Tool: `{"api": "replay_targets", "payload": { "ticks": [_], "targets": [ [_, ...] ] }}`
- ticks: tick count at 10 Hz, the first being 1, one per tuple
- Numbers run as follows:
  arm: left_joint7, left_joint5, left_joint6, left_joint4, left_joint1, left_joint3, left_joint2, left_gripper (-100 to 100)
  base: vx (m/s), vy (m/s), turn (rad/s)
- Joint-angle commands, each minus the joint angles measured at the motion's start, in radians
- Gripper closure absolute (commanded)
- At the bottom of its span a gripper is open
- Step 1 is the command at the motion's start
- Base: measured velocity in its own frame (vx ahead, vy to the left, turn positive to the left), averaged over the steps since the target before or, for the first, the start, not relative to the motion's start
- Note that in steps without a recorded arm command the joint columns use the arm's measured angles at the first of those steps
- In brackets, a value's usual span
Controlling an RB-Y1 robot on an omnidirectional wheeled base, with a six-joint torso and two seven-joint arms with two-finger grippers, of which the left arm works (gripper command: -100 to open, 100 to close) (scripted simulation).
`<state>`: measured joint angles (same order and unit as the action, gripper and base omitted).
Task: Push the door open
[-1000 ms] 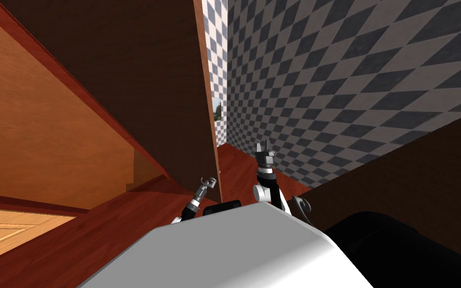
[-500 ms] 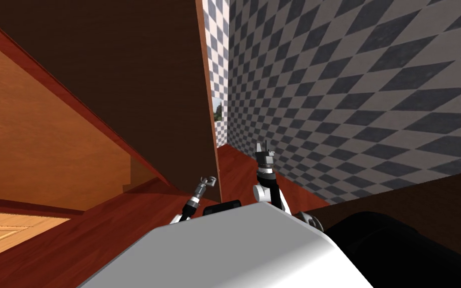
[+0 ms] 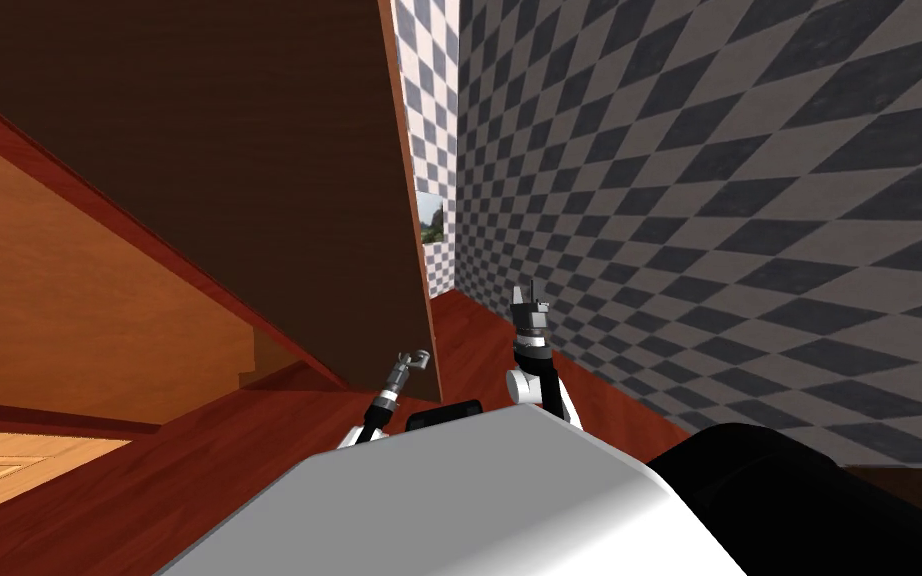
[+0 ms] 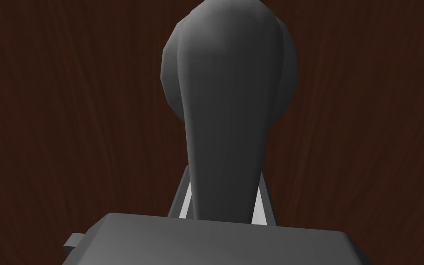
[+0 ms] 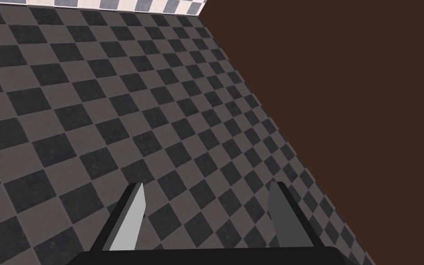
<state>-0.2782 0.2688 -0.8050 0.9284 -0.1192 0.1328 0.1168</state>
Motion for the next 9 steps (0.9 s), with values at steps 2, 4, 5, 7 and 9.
{"api": "replay_targets", "payload": {
  "ticks": [2,4,5,7,9],
  "targets": [
    [0.022,-0.029,0.022,0.006,0.018,-0.045,-0.008,100,0.123,-0.147,0.067],
    [0.040,-0.046,0.031,-0.008,0.031,-0.070,-0.021,100,0.150,-0.163,0.070],
    [0.051,-0.056,0.036,-0.017,0.039,-0.085,-0.029,100,0.175,-0.123,0.047],
    [0.066,-0.070,0.043,-0.028,0.050,-0.105,-0.040,100,0.151,-0.146,0.049],
    [0.080,-0.083,0.049,-0.039,0.061,-0.125,-0.051,100,0.145,-0.144,0.061]
  ]
}}
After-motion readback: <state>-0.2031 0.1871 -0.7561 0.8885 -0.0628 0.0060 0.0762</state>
